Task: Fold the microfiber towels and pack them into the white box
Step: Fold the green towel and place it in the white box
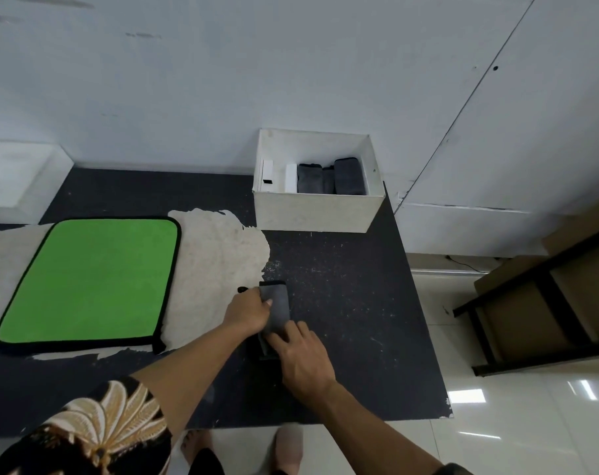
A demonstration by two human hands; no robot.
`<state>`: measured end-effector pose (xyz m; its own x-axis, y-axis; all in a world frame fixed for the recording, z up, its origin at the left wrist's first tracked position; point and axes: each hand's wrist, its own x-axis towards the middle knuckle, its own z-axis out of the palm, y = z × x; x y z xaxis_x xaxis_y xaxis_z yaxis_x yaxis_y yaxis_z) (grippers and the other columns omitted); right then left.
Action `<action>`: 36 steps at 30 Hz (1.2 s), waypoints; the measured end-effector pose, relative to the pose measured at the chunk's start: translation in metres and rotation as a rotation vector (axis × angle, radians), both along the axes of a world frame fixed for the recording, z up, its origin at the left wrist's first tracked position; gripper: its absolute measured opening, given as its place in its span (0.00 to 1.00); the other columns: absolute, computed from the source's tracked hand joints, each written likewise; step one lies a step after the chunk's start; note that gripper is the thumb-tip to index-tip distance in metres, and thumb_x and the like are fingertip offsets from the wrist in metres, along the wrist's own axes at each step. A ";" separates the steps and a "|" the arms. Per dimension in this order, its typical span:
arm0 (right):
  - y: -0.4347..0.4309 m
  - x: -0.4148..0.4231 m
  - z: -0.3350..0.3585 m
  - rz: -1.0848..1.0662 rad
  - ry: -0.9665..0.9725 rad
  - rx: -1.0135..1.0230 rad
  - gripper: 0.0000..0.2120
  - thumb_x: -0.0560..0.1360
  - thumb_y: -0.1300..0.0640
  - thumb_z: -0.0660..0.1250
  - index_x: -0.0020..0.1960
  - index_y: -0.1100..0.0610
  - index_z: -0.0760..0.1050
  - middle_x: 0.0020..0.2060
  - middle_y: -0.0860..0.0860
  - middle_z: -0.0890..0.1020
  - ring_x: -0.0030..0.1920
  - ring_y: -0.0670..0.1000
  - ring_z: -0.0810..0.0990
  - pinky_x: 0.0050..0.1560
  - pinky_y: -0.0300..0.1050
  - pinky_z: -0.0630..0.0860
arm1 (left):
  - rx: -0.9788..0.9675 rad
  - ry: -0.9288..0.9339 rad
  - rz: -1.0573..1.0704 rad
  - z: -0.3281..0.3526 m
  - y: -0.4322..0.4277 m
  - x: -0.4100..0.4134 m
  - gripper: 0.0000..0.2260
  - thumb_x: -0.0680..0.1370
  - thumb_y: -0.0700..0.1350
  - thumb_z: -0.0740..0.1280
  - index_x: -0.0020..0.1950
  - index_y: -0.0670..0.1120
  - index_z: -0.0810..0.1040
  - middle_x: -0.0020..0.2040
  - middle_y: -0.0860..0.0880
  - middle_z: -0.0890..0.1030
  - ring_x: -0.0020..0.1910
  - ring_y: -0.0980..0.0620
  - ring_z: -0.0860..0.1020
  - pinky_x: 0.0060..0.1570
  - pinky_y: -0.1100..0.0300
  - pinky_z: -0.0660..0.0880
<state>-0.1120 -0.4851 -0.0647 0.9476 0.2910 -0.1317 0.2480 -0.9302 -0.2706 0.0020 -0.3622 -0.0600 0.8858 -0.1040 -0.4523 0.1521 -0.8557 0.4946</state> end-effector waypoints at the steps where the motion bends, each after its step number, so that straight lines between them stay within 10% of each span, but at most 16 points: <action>1: -0.001 -0.001 -0.002 0.004 0.020 -0.004 0.24 0.77 0.58 0.63 0.72 0.51 0.66 0.61 0.57 0.69 0.58 0.58 0.69 0.58 0.53 0.73 | 0.012 -0.026 0.009 0.000 0.002 0.001 0.14 0.79 0.50 0.65 0.59 0.41 0.77 0.57 0.41 0.80 0.56 0.42 0.78 0.52 0.53 0.75; 7: -0.003 0.004 -0.006 0.032 0.094 -0.018 0.27 0.77 0.56 0.66 0.75 0.51 0.64 0.63 0.57 0.67 0.60 0.59 0.67 0.61 0.55 0.72 | -0.014 -0.121 0.077 0.003 0.009 0.011 0.15 0.76 0.51 0.70 0.33 0.47 0.72 0.34 0.47 0.77 0.39 0.46 0.79 0.33 0.59 0.67; 21: -0.001 0.010 -0.006 -0.018 0.125 0.046 0.17 0.82 0.48 0.54 0.68 0.49 0.73 0.58 0.54 0.71 0.55 0.56 0.70 0.56 0.53 0.70 | -0.013 -0.029 0.042 0.002 0.004 0.011 0.09 0.78 0.48 0.65 0.51 0.43 0.77 0.50 0.43 0.81 0.48 0.45 0.79 0.42 0.56 0.73; 36: 0.010 0.046 0.001 -0.630 0.332 0.414 0.16 0.73 0.55 0.73 0.55 0.53 0.68 0.55 0.52 0.72 0.47 0.51 0.77 0.49 0.45 0.76 | 0.030 0.091 0.144 0.001 0.012 -0.034 0.10 0.74 0.46 0.70 0.53 0.45 0.76 0.53 0.45 0.79 0.51 0.46 0.78 0.46 0.55 0.75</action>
<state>-0.0658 -0.4755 -0.0636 0.8801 -0.1960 -0.4326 -0.4406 -0.6769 -0.5897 -0.0322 -0.3506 -0.0588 0.8458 0.0358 -0.5324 0.3173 -0.8359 0.4479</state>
